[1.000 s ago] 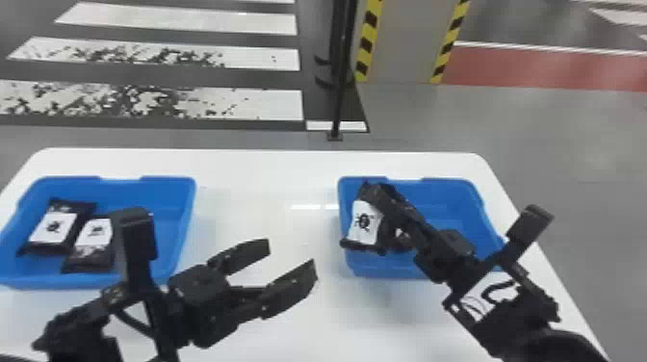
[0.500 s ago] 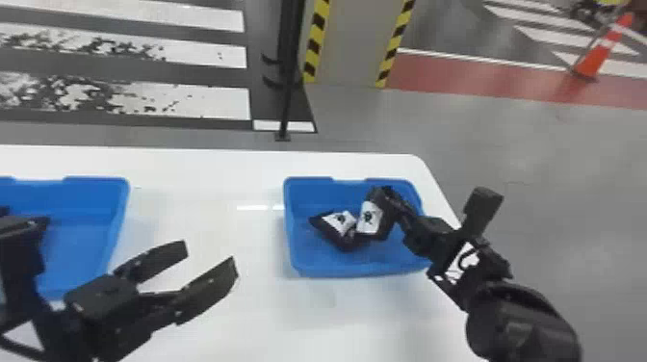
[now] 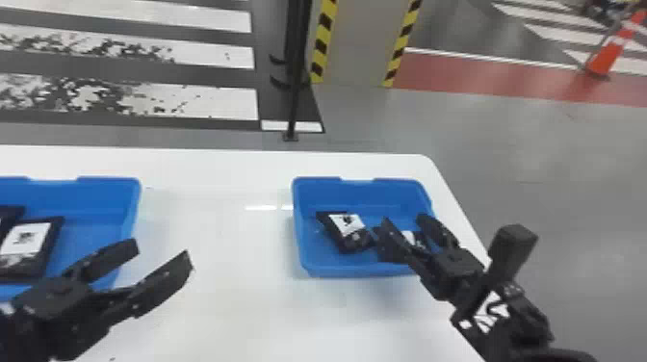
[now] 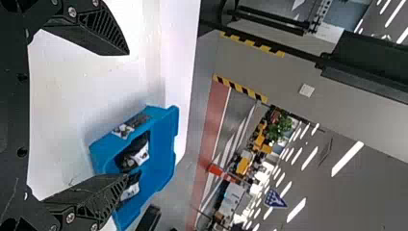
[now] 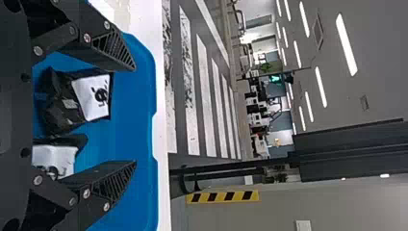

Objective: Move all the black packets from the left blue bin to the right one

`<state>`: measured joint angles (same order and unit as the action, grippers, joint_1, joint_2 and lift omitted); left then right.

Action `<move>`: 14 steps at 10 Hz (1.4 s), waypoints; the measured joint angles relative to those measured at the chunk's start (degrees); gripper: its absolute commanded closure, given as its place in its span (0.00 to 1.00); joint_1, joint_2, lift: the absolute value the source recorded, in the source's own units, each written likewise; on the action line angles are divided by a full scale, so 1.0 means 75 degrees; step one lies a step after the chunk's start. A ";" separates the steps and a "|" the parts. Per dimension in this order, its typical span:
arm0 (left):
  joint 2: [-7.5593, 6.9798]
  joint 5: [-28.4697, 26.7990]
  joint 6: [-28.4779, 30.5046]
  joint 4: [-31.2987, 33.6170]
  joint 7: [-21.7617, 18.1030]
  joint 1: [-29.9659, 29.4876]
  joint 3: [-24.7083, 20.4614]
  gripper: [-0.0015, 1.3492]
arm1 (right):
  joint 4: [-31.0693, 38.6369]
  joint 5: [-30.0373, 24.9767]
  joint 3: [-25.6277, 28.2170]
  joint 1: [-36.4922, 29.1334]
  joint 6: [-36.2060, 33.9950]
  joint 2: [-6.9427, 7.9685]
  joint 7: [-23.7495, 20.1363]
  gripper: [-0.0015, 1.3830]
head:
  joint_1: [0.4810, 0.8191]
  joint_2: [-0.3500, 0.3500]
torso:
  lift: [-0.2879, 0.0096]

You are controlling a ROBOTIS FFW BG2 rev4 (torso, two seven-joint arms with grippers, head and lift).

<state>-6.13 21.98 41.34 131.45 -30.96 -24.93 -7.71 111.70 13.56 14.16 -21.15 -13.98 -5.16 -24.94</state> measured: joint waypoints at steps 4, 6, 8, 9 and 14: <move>0.0122 -0.1010 0.0118 -0.0100 0.0327 0.0254 -0.1249 0.10 | 0.2473 -0.0213 -0.0536 -0.2524 0.0822 0.0368 0.0416 0.10 | 0.63 0.53 | 0.50; 0.0101 -0.1467 0.0234 -0.0652 0.0454 0.0796 -0.1669 0.10 | 0.3214 -0.0019 -0.0699 -0.3514 0.0972 0.0462 0.0562 0.10 | 0.63 0.65 | 0.50; -0.0007 -0.1841 0.0378 -0.1399 0.0559 0.1489 -0.1835 0.10 | 0.3383 0.0122 -0.0934 -0.3908 0.0982 0.0445 0.0548 0.10 | 0.63 0.77 | 0.50; -0.0056 -0.2130 0.0559 -0.1714 0.0665 0.1826 -0.1833 0.10 | 0.3359 0.0200 -0.1002 -0.3915 0.0983 0.0404 0.0548 0.10 | 0.63 0.79 | 0.50; -0.0122 -0.3234 0.1988 -0.3311 0.1248 0.3306 -0.1475 0.11 | 0.3200 0.0570 -0.1145 -0.3924 0.0734 0.0318 0.0539 0.10 | 0.63 0.87 | 0.50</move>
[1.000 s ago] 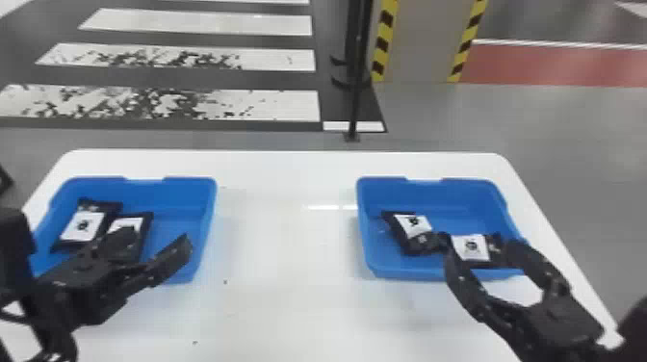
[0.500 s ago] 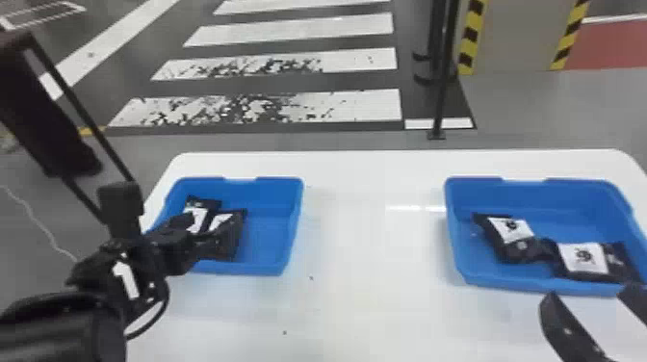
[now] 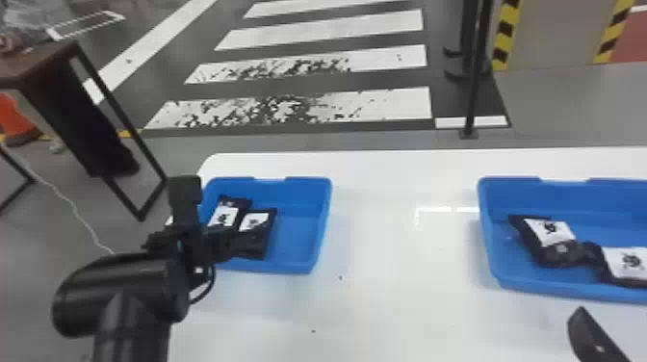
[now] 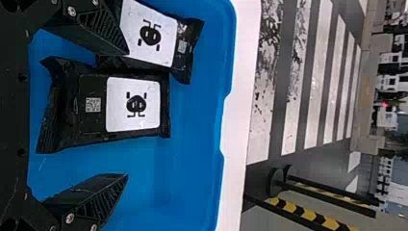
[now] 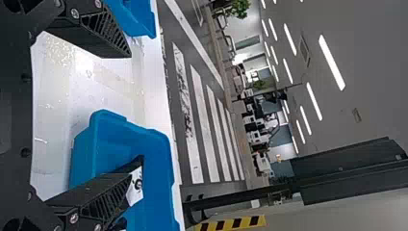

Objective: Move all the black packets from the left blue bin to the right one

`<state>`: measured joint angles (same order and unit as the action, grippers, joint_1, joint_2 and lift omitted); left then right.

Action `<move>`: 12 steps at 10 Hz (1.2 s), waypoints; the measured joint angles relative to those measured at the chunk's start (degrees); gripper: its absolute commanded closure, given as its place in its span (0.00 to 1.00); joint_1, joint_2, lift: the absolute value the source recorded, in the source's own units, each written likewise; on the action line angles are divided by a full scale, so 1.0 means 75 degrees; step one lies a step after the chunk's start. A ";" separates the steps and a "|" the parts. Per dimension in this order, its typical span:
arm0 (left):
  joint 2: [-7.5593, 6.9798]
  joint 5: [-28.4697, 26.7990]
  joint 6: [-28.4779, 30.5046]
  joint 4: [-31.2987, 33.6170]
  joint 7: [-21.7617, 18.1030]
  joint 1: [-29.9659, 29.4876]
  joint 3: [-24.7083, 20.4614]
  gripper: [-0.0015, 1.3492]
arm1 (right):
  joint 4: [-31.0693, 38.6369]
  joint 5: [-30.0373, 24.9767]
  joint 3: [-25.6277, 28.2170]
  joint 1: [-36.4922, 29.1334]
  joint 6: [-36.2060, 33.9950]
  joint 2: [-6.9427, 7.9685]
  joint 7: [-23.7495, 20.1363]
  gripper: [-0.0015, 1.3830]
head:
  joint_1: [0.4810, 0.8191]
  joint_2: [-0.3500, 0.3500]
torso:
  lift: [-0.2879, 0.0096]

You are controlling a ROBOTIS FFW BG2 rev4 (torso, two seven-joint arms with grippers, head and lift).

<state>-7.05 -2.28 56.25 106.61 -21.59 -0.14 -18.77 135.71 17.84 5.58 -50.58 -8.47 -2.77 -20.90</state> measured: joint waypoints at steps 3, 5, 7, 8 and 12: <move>-0.0101 -0.0128 0.0397 -0.0850 0.0071 0.0551 0.0151 0.14 | -0.0098 0.0161 -0.0104 0.0065 -0.0134 -0.0049 -0.0024 0.10 | 0.63 0.89 | 0.50; -0.0191 -0.0219 0.0601 -0.1605 0.0073 0.0968 0.0320 0.54 | -0.0151 0.0213 -0.0121 0.0102 -0.0234 -0.0052 -0.0073 0.10 | 0.63 0.89 | 0.50; -0.0345 -0.0109 0.0585 -0.2187 -0.0002 0.1253 0.0687 0.87 | -0.0227 0.0268 -0.0133 0.0157 -0.0336 -0.0053 -0.0120 0.10 | 0.63 0.86 | 0.50; -0.0345 -0.0120 0.0418 -0.2225 -0.0027 0.1240 0.0730 0.85 | -0.0250 0.0302 -0.0134 0.0162 -0.0377 -0.0055 -0.0127 0.10 | 0.63 0.86 | 0.50; -0.0347 0.0111 -0.0137 -0.1663 -0.0412 0.0834 0.0703 0.85 | -0.0273 0.0362 -0.0134 0.0174 -0.0519 -0.0064 -0.0162 0.10 | 0.63 0.84 | 0.50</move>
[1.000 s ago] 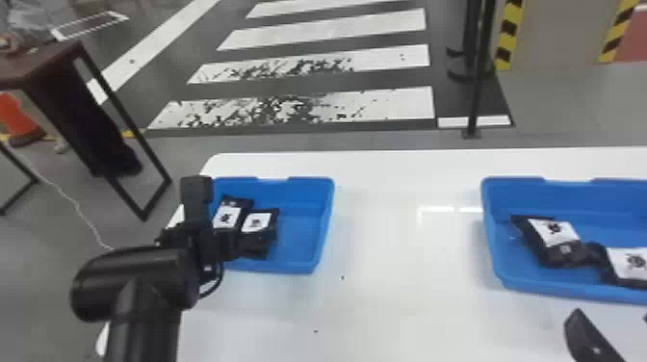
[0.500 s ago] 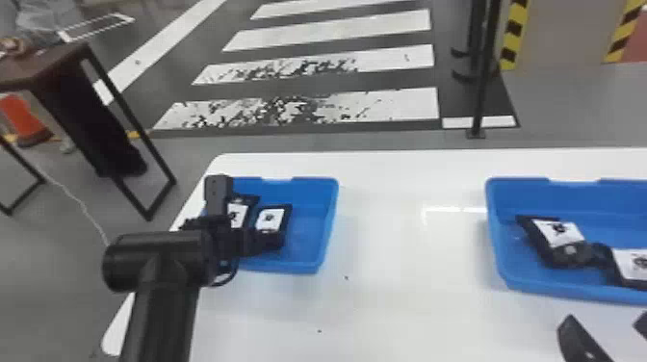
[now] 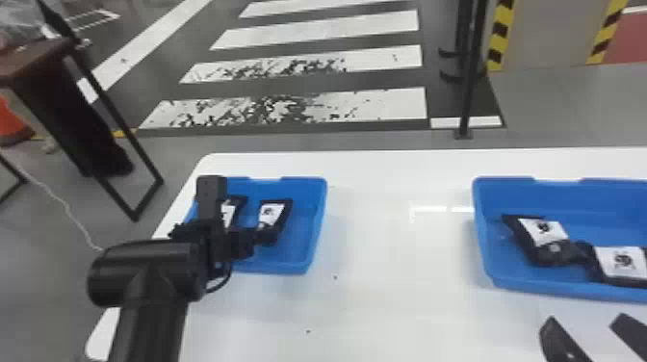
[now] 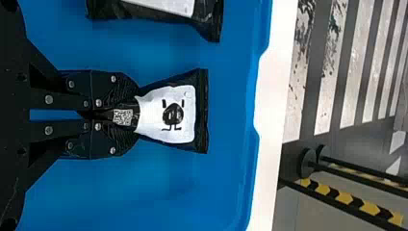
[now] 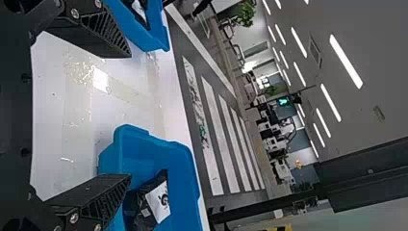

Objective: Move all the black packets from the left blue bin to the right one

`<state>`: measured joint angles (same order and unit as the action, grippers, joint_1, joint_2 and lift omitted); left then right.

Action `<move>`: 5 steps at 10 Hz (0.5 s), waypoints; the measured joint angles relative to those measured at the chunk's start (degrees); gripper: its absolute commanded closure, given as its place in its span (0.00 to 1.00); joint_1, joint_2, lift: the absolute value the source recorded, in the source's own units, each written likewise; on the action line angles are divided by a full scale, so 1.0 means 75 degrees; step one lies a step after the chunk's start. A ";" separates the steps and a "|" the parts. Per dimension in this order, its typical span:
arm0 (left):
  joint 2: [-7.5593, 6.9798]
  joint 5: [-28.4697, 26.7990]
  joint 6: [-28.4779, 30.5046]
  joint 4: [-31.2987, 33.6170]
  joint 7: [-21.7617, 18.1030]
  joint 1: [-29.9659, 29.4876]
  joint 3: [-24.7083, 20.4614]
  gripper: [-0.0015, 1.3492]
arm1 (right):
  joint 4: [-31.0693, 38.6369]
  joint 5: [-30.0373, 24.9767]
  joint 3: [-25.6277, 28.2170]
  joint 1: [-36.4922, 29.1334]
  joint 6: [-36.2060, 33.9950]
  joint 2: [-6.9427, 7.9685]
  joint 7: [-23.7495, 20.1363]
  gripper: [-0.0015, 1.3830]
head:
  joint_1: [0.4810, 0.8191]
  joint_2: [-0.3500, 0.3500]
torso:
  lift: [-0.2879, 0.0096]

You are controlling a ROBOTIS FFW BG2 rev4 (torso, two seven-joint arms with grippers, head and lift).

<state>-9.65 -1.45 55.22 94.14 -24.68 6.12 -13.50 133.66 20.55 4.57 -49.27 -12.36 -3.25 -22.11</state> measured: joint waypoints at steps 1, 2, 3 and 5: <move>0.0000 0.0308 -0.0072 0.0627 -0.0025 -0.0348 -0.0019 0.85 | 0.0000 0.0004 0.0000 0.0015 -0.0013 0.0000 -0.0025 0.10 | 0.63 0.82 | 0.50; 0.0012 0.0627 -0.0157 0.1311 -0.0076 -0.0737 -0.0026 0.85 | -0.0007 0.0013 -0.0004 0.0042 -0.0019 0.0000 -0.0078 0.10 | 0.63 0.81 | 0.50; 0.0036 0.0877 -0.0248 0.2014 -0.0147 -0.1117 -0.0028 0.85 | -0.0035 0.0018 -0.0007 0.0112 -0.0020 0.0000 -0.0156 0.10 | 0.63 0.78 | 0.50; 0.0076 0.1364 -0.0517 0.3297 -0.0341 -0.1879 0.0151 0.85 | -0.0128 0.0026 -0.0004 0.0343 -0.0020 0.0000 -0.0334 0.10 | 0.63 0.73 | 0.50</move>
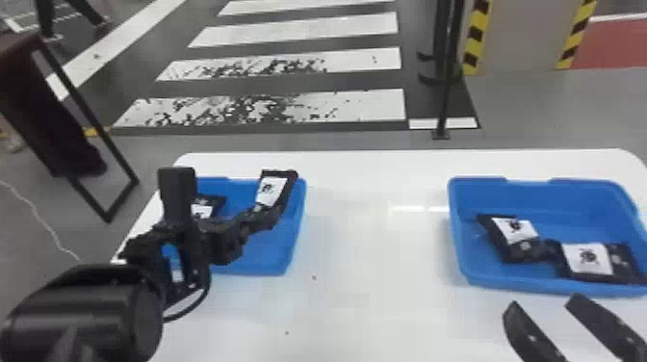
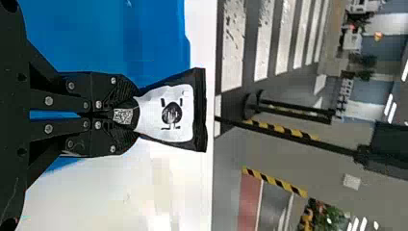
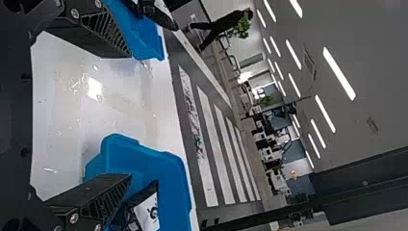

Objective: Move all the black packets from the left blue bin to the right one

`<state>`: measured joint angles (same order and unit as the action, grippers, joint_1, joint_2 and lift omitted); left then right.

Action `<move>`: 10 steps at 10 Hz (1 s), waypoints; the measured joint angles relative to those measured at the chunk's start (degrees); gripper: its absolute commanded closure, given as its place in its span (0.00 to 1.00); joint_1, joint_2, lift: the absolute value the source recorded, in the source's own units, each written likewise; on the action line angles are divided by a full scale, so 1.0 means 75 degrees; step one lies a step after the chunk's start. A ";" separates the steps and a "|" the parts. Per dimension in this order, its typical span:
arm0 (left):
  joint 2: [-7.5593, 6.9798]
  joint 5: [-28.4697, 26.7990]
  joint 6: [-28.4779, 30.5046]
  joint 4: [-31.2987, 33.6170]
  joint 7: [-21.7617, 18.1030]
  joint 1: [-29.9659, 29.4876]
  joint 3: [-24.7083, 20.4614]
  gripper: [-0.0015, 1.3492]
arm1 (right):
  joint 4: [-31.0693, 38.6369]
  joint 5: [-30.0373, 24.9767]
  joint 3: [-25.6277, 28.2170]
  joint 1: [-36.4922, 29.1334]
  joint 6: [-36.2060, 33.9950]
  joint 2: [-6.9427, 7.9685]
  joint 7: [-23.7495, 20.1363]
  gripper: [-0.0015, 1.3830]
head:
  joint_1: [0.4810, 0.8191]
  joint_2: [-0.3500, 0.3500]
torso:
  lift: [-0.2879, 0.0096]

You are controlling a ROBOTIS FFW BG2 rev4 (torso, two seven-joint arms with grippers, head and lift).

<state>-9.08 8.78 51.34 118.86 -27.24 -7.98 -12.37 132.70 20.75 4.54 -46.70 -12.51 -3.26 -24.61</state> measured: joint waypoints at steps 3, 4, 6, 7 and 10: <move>0.0033 0.0773 -0.0395 0.1077 -0.0197 -0.0932 0.0712 0.85 | -0.0272 0.0251 -0.0003 0.0683 -0.0009 -0.0031 -0.0474 0.10 | 0.63 0.57 | 0.50; 0.0053 0.0919 -0.0512 0.1184 -0.0251 -0.1070 0.0936 0.85 | -0.0382 0.0347 -0.0061 0.0984 -0.0045 -0.0053 -0.0584 0.10 | 0.63 0.53 | 0.50; 0.0016 0.1113 -0.0646 0.1261 -0.0339 -0.1120 0.1485 0.85 | -0.0692 0.0739 -0.0388 0.1616 -0.0147 -0.0184 -0.0666 0.10 | 0.63 0.48 | 0.50; -0.0029 0.1227 -0.0668 0.1275 -0.0351 -0.1104 0.1790 0.85 | -0.0914 0.0954 -0.0599 0.1951 -0.0178 -0.0263 -0.0685 0.10 | 0.63 0.46 | 0.50; -0.0067 0.1472 -0.0725 0.1280 -0.0365 -0.0989 0.2384 0.85 | -0.1439 0.1434 -0.0910 0.2588 -0.0248 -0.0381 -0.0678 0.10 | 0.63 0.41 | 0.50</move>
<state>-9.58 19.82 45.91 128.46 -29.98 -15.40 5.51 121.90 31.50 -2.28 -27.29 -14.37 -6.12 -29.70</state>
